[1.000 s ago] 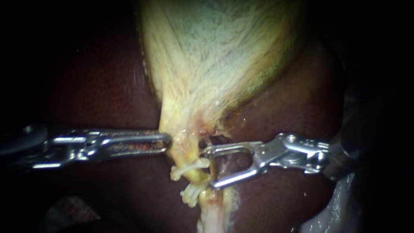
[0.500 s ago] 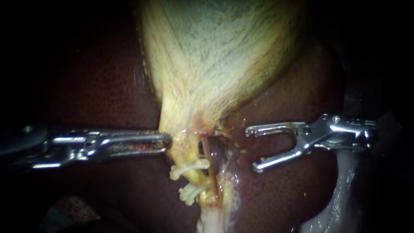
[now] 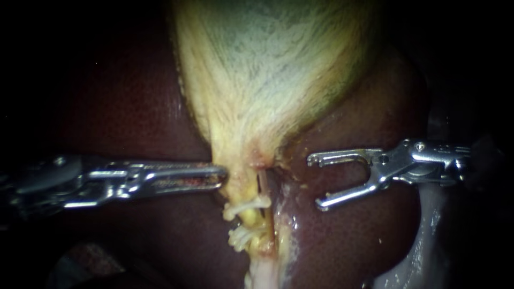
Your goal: Going back third clip left tube
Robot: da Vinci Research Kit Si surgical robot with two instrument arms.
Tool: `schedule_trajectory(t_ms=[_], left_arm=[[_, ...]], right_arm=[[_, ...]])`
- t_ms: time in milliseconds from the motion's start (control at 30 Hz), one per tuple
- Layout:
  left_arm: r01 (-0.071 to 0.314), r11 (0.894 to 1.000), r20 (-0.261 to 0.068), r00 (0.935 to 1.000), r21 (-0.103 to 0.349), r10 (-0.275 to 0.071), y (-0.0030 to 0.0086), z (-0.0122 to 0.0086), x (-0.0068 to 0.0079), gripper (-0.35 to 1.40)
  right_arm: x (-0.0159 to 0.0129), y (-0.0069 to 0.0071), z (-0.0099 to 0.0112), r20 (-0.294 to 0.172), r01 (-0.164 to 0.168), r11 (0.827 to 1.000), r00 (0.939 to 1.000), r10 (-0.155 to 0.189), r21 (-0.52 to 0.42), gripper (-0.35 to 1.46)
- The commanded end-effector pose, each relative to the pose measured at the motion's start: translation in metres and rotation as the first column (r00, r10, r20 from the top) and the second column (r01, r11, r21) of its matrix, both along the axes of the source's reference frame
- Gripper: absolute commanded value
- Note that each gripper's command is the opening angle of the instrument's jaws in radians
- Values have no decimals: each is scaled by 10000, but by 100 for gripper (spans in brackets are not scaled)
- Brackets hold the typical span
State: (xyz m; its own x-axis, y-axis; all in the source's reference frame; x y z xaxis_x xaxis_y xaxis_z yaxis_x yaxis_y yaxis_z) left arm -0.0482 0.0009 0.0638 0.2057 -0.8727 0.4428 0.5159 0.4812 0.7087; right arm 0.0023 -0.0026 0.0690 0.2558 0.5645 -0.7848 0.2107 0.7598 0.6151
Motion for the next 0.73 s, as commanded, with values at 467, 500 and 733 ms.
schedule_trajectory(t_ms=[467, 500, 733], left_arm=[[-102, 9999, -6, 9999, 35, 102, -5, 2, -8, -35], [-103, 9999, -6, 9999, 35, 103, -5, 2, -8, -35], [-104, 9999, -4, 9999, 38, 104, -4, 2, -8, -35]], right_arm=[[0, -1, 0, 1, 13, 10000, 10000, -13, -64, 59], [0, -1, 0, 1, 13, 10000, 10000, -13, -63, 59], [-1, -1, -1, 2, 19, 10000, 10000, -19, -63, 59]])
